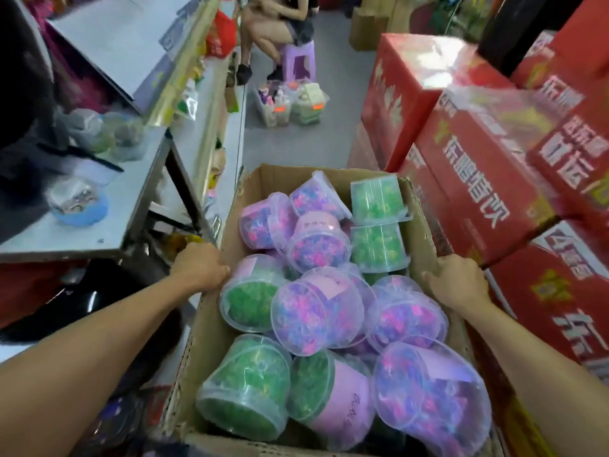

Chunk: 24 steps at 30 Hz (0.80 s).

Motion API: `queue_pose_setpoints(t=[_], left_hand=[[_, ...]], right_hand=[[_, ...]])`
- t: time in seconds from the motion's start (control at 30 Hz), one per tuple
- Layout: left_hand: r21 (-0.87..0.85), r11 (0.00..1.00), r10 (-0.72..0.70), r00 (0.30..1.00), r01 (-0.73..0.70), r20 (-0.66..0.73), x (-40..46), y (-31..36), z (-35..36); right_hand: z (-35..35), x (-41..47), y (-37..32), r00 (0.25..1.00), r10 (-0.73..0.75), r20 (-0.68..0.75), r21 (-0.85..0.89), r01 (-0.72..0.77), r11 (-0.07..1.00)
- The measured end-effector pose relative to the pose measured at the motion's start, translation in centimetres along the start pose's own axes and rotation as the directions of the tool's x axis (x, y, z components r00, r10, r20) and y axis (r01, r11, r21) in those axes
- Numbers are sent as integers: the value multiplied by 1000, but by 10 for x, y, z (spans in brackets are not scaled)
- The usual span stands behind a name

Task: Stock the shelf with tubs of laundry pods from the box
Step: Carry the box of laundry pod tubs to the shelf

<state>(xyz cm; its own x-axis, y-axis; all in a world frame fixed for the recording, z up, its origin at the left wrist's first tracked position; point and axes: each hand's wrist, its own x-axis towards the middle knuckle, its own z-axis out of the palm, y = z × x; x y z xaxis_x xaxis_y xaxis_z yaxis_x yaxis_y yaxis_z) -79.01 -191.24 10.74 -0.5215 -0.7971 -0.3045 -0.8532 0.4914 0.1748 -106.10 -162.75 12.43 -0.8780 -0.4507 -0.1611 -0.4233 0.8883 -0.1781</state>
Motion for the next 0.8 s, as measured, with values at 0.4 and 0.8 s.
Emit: queue_pose_setpoints(t=[0.4, 0.8], left_hand=[[56, 998, -37, 999, 37, 6, 206, 24, -58], [-27, 969, -247, 969, 247, -16, 387, 38, -88]], right_hand=[[-11, 192, -101, 999, 20, 36, 45, -22, 999], [-8, 403, -206, 995, -55, 89, 73, 48, 996]])
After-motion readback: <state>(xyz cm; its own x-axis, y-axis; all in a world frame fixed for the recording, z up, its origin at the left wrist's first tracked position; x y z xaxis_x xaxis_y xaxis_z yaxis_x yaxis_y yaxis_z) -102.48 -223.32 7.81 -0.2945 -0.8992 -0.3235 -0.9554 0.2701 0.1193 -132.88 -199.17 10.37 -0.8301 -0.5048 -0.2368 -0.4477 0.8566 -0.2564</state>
